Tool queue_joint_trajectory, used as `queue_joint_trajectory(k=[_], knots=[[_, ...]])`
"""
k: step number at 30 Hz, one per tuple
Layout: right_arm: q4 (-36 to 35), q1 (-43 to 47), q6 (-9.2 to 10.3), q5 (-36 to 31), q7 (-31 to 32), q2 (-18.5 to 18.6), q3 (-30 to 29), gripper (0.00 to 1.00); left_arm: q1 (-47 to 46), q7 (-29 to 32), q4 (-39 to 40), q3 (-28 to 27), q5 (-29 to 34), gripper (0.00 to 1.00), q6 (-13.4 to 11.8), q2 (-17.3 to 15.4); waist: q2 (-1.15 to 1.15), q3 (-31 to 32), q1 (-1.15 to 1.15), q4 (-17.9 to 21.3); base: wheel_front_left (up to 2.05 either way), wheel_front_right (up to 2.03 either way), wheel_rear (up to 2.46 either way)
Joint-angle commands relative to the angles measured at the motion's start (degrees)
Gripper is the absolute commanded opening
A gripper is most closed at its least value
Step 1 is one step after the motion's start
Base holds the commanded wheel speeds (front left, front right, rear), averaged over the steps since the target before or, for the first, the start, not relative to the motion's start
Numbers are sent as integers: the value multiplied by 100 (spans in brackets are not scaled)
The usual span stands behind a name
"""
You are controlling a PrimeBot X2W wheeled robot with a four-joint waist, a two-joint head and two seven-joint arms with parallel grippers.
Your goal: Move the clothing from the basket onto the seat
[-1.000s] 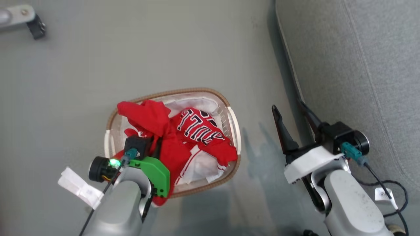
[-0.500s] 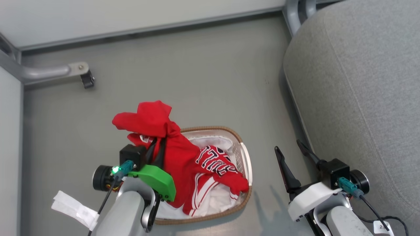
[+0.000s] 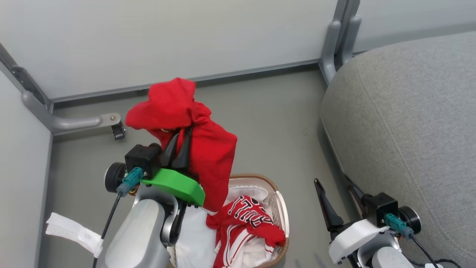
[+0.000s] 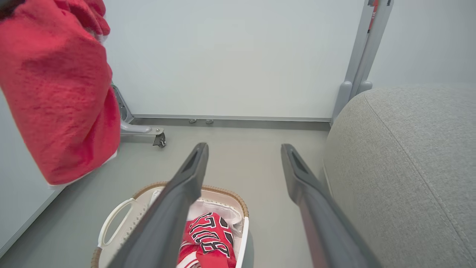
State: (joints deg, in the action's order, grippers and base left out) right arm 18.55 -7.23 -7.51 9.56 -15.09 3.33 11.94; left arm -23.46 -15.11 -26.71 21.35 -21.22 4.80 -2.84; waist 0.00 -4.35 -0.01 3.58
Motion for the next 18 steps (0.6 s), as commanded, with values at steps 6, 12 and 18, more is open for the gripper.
queue_joint_trajectory(k=[6,12,18], knots=[[6,153,4,3,-11,9,44,100,-160,-6,474,87,-193,0,-16,-16,0,301,1,64,0,0,0],[-97,160,4,83,-11,-2,45,100,-236,-6,674,276,-272,0,-87,-17,0,326,1,37,0,0,0],[-646,-394,4,391,-11,-12,774,100,-208,-6,716,523,-440,0,-179,-17,0,274,1,-15,0,0,0]])
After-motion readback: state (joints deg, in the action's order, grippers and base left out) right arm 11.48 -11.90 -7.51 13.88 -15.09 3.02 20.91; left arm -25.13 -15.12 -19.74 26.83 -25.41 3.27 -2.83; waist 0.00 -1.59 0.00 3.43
